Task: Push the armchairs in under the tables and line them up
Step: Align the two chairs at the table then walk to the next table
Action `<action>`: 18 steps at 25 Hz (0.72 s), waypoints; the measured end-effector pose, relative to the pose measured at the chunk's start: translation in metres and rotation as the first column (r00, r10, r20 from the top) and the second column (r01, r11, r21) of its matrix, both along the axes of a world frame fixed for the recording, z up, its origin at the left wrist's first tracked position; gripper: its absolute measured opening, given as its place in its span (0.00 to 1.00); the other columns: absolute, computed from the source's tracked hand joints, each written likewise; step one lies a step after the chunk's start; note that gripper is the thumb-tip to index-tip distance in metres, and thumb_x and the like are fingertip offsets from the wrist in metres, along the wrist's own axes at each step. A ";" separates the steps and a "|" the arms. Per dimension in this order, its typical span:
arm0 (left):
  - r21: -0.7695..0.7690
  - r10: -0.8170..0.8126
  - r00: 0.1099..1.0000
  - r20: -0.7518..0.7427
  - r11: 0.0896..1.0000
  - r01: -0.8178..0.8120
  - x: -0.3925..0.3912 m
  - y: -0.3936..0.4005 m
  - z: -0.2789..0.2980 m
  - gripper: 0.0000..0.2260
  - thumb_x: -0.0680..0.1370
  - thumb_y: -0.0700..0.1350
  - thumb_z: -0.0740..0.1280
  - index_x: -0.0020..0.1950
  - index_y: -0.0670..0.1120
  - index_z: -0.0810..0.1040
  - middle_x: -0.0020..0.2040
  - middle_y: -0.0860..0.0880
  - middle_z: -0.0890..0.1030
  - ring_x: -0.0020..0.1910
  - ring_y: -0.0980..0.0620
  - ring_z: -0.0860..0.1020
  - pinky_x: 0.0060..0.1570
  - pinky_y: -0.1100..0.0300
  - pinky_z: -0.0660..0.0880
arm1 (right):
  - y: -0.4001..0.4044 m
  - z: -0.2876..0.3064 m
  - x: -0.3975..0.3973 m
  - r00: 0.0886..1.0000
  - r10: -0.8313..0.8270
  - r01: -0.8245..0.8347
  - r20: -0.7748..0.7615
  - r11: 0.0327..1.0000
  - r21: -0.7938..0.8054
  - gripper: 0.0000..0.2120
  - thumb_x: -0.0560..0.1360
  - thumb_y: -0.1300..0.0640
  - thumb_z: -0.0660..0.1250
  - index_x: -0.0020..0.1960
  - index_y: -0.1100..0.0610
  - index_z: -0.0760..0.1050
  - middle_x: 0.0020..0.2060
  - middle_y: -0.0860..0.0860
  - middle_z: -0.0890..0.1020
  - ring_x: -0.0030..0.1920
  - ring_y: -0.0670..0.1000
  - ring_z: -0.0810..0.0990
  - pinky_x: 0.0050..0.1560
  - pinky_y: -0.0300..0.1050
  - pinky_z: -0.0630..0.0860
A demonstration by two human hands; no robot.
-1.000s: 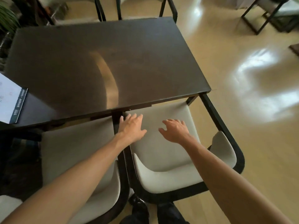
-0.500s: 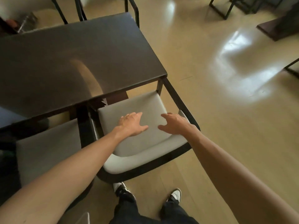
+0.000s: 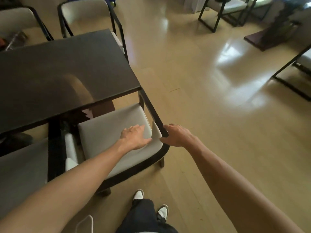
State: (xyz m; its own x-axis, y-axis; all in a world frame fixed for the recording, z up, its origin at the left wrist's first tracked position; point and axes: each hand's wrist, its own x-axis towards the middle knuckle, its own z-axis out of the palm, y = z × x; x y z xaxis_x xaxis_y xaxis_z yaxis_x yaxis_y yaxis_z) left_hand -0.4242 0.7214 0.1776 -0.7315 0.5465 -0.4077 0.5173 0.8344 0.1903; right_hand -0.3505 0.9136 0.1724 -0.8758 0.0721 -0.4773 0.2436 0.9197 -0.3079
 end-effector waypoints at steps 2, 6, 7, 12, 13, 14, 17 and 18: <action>0.007 0.012 1.000 -0.009 1.000 -0.012 -0.003 0.016 0.004 0.33 0.77 0.65 0.64 0.75 0.48 0.65 0.70 0.45 0.74 0.69 0.44 0.73 0.62 0.45 0.72 | 0.013 0.000 -0.004 1.000 0.011 -0.011 -0.009 1.000 0.025 0.30 0.78 0.38 0.67 0.74 0.52 0.68 0.63 0.52 0.79 0.61 0.55 0.77 0.56 0.50 0.78; 0.011 0.038 0.999 -0.030 0.999 -0.037 -0.014 0.056 0.000 0.32 0.77 0.65 0.64 0.75 0.48 0.66 0.70 0.45 0.75 0.68 0.43 0.73 0.61 0.45 0.72 | 0.050 -0.005 -0.019 0.999 0.039 -0.039 -0.001 0.998 0.043 0.33 0.78 0.38 0.66 0.77 0.52 0.64 0.66 0.54 0.77 0.63 0.58 0.76 0.58 0.53 0.77; 0.013 0.048 0.999 -0.026 0.999 -0.048 -0.019 0.068 -0.004 0.32 0.77 0.65 0.65 0.74 0.48 0.66 0.69 0.45 0.75 0.68 0.43 0.74 0.61 0.45 0.72 | 0.062 -0.008 -0.024 0.999 0.044 -0.044 0.001 0.998 0.047 0.34 0.78 0.38 0.66 0.77 0.52 0.64 0.66 0.54 0.77 0.63 0.58 0.76 0.58 0.53 0.77; 0.002 0.118 0.993 0.015 0.993 -0.118 -0.058 0.136 -0.033 0.31 0.75 0.66 0.65 0.72 0.50 0.68 0.64 0.47 0.78 0.62 0.45 0.77 0.55 0.47 0.74 | 0.130 -0.023 -0.065 0.996 0.086 -0.088 0.020 0.993 0.085 0.37 0.76 0.39 0.69 0.78 0.53 0.62 0.64 0.55 0.76 0.61 0.58 0.76 0.56 0.54 0.78; -0.006 0.135 0.991 0.015 0.991 -0.135 -0.066 0.149 -0.036 0.31 0.75 0.67 0.65 0.72 0.50 0.68 0.63 0.47 0.78 0.61 0.45 0.77 0.54 0.48 0.74 | 0.143 -0.023 -0.075 0.994 0.105 -0.105 0.010 0.990 0.093 0.37 0.76 0.40 0.70 0.78 0.54 0.62 0.63 0.56 0.76 0.61 0.58 0.76 0.56 0.54 0.78; -0.013 0.152 0.988 0.026 0.988 -0.151 -0.075 0.161 -0.038 0.32 0.75 0.67 0.65 0.72 0.50 0.68 0.61 0.47 0.78 0.60 0.45 0.77 0.53 0.48 0.74 | 0.155 -0.022 -0.085 0.993 0.116 -0.116 0.007 0.989 0.095 0.37 0.76 0.41 0.70 0.78 0.54 0.62 0.63 0.56 0.76 0.61 0.59 0.76 0.57 0.54 0.77; -0.022 0.182 0.982 0.054 0.983 -0.181 -0.101 0.200 -0.039 0.30 0.74 0.67 0.66 0.69 0.51 0.69 0.60 0.47 0.78 0.59 0.45 0.77 0.53 0.48 0.75 | 0.193 -0.017 -0.118 0.991 0.135 -0.133 -0.014 0.986 0.099 0.35 0.76 0.41 0.71 0.76 0.55 0.63 0.62 0.56 0.76 0.60 0.60 0.76 0.58 0.55 0.75; -0.025 0.191 0.979 0.068 0.982 -0.189 -0.105 0.208 -0.039 0.29 0.74 0.66 0.65 0.69 0.51 0.69 0.60 0.47 0.78 0.59 0.45 0.77 0.54 0.47 0.75 | 0.201 -0.014 -0.125 0.990 0.139 -0.137 -0.014 0.986 0.091 0.35 0.75 0.42 0.71 0.76 0.55 0.64 0.61 0.56 0.76 0.60 0.60 0.76 0.58 0.55 0.74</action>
